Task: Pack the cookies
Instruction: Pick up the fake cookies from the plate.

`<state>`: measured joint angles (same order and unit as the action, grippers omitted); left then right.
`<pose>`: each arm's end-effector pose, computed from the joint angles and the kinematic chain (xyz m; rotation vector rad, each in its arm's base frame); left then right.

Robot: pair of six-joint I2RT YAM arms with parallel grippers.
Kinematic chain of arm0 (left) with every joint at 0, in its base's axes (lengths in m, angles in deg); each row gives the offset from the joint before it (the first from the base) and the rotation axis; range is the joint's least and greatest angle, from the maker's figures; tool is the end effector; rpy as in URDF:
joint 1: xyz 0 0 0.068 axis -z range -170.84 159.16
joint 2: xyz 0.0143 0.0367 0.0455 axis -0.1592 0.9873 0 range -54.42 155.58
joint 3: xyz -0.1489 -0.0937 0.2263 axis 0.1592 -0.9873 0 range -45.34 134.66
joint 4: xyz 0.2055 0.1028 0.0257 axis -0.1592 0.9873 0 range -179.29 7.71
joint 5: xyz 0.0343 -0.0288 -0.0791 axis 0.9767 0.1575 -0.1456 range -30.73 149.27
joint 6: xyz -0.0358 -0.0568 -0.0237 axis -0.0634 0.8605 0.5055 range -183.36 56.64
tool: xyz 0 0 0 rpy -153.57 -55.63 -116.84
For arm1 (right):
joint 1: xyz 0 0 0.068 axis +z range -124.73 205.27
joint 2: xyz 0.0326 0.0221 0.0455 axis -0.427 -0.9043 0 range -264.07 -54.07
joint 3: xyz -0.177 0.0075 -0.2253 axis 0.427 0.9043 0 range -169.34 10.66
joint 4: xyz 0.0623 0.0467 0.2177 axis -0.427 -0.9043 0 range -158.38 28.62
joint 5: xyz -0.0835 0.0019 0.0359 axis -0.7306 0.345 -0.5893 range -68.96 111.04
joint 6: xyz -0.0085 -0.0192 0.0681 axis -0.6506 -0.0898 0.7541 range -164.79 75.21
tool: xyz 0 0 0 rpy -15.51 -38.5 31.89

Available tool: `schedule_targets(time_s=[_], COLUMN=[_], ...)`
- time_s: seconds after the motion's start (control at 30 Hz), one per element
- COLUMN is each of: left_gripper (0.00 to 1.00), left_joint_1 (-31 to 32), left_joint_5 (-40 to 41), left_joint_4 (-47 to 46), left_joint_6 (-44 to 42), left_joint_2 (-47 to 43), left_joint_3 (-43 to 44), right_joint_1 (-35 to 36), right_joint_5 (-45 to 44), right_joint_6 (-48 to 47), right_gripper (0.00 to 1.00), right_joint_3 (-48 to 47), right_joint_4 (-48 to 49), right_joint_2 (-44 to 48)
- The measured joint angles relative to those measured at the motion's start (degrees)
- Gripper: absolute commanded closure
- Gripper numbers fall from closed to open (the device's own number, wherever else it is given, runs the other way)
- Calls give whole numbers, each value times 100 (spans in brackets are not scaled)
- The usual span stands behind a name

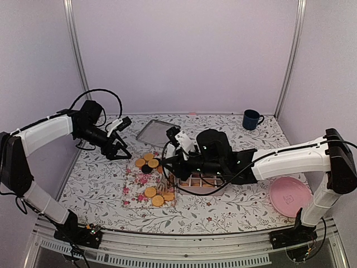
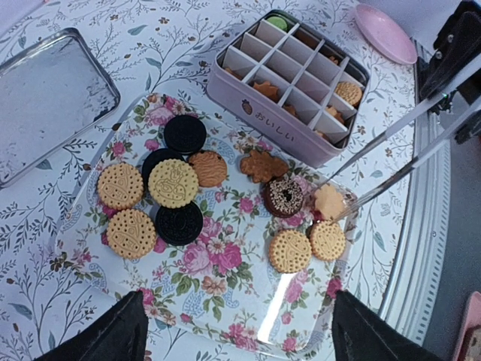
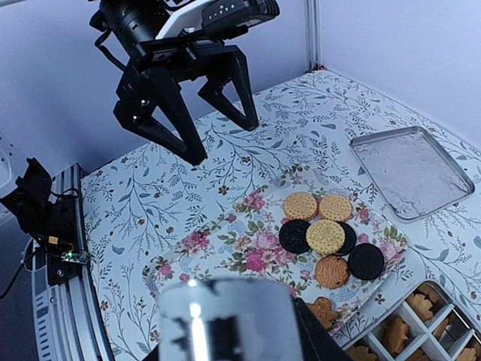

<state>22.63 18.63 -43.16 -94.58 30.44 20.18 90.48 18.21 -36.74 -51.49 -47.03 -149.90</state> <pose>0.2484 -0.0987 0.2691 1.1349 2.2321 -0.8296 0.1634 0.3468 0.2785 -0.9228 1.7672 0.8035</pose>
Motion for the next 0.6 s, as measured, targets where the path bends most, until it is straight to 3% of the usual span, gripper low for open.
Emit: schedule_targets(time_s=[0.6], left_gripper=[14], left_joint_1=[0], left_joint_5=[-33], left_joint_4=[68], left_joint_6=[-24], left_joint_2=[35], left_joint_3=[66], right_joint_1=[103], right_joint_5=[2], right_joint_6=[2], right_gripper=[61], right_joint_3=[127], right_joint_4=[-107], right_joint_2=[-9])
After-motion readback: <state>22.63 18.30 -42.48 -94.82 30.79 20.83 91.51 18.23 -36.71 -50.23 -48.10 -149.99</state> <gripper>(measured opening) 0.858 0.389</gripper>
